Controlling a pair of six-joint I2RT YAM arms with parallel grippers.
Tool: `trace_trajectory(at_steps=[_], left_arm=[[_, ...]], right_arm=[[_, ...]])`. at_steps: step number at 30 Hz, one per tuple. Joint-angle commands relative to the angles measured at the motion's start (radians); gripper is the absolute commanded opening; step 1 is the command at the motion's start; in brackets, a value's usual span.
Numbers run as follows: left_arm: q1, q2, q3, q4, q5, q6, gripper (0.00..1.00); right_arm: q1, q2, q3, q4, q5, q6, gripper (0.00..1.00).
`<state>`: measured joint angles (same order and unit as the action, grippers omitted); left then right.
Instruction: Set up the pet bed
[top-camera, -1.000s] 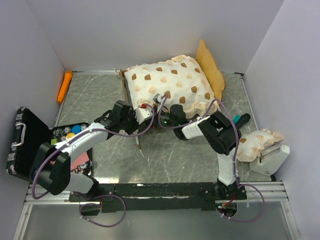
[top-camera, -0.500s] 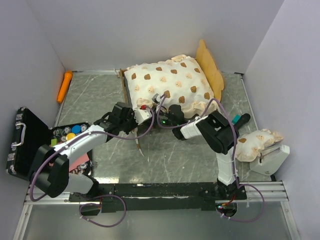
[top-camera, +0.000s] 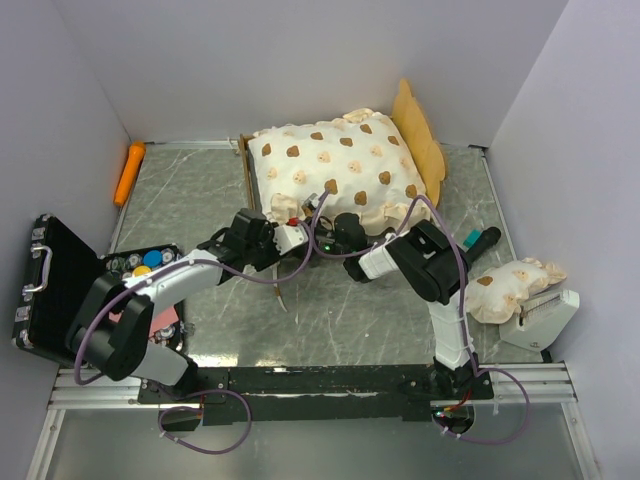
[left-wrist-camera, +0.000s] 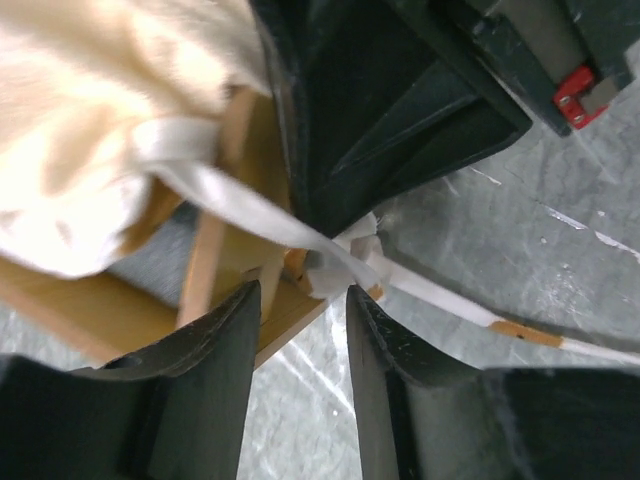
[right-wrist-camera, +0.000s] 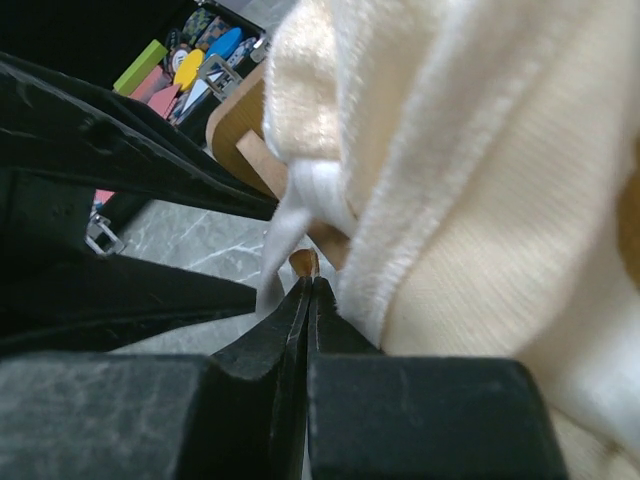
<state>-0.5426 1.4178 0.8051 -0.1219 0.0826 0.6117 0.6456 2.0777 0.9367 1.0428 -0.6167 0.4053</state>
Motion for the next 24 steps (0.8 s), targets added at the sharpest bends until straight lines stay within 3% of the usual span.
trace_trajectory(at_steps=[1,11,15,18,24], left_arm=[[0.009,0.035,-0.007,0.048,0.003,0.049,0.48],[0.01,0.122,-0.001,0.094,-0.03,0.049,0.47],[0.01,0.161,0.011,0.105,-0.056,0.048,0.31],[0.009,0.17,0.022,0.082,-0.047,0.031,0.01],[0.029,0.095,0.019,0.041,0.037,-0.033,0.01]], right_arm=[[-0.001,0.022,0.046,0.051,-0.032,0.012,0.0],[-0.001,0.055,0.06,0.134,-0.123,0.058,0.0],[0.0,0.05,0.06,0.132,-0.127,0.053,0.0],[-0.001,0.048,0.06,0.129,-0.129,0.049,0.0],[-0.006,0.03,0.033,0.126,-0.103,0.035,0.0]])
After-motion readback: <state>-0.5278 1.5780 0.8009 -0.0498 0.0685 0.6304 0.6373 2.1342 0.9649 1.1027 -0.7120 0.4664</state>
